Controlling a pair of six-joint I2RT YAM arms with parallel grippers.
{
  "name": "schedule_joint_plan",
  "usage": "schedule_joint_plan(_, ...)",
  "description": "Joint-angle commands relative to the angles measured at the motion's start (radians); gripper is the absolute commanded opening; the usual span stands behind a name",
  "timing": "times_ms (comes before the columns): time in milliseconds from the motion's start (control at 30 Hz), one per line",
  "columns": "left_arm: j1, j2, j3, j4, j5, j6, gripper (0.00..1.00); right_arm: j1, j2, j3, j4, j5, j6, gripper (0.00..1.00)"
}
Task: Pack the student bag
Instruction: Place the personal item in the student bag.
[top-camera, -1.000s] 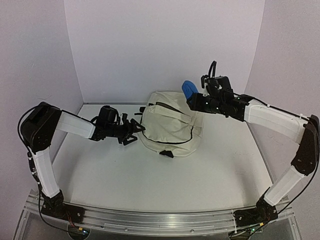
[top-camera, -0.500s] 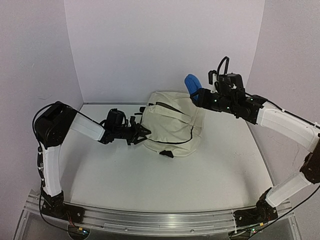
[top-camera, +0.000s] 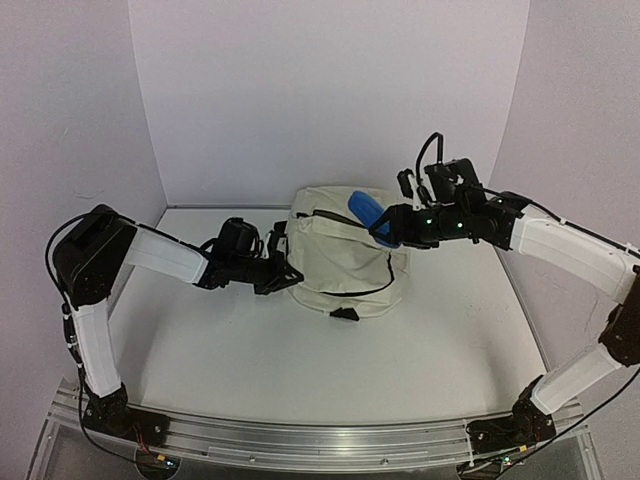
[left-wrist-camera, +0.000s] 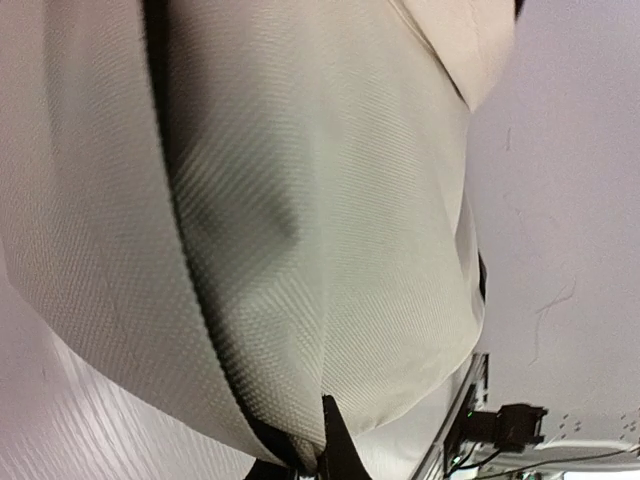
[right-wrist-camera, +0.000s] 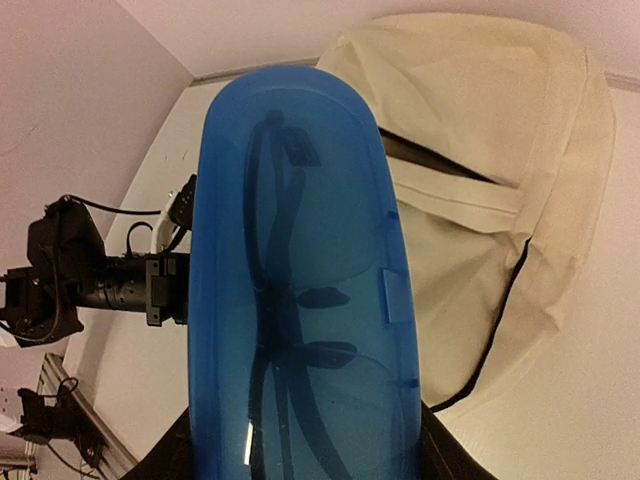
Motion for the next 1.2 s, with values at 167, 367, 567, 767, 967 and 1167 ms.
schedule_joint_plan(167, -0.169, -0.209, -0.087, -0.358, -0.025, 0.185, 0.0, 0.104, 0.15, 0.033, -0.054, -0.145, 0.005, 0.42)
schedule_joint_plan(367, -0.203, -0.261, -0.129, -0.404, -0.053, 0.176, 0.0, 0.109, 0.224, 0.051, -0.053, -0.04, 0.03, 0.41)
schedule_joint_plan(567, -0.229, -0.251, -0.151, -0.371, -0.046, 0.138, 0.0, 0.125, 0.247, 0.076, -0.052, 0.007, 0.017, 0.4)
schedule_joint_plan(767, -0.244, -0.23, -0.149, -0.345, -0.03, 0.125, 0.0, 0.13, 0.252, 0.084, -0.052, 0.078, 0.017, 0.41)
schedule_joint_plan(967, -0.257, -0.215, -0.14, -0.349, -0.021, 0.121, 0.0, 0.13, 0.325, 0.087, -0.026, 0.126, 0.019, 0.4)
schedule_joint_plan(1167, -0.267, -0.214, -0.14, -0.358, -0.025, 0.12, 0.0, 0.129, 0.346, 0.062, 0.069, 0.234, 0.058, 0.39)
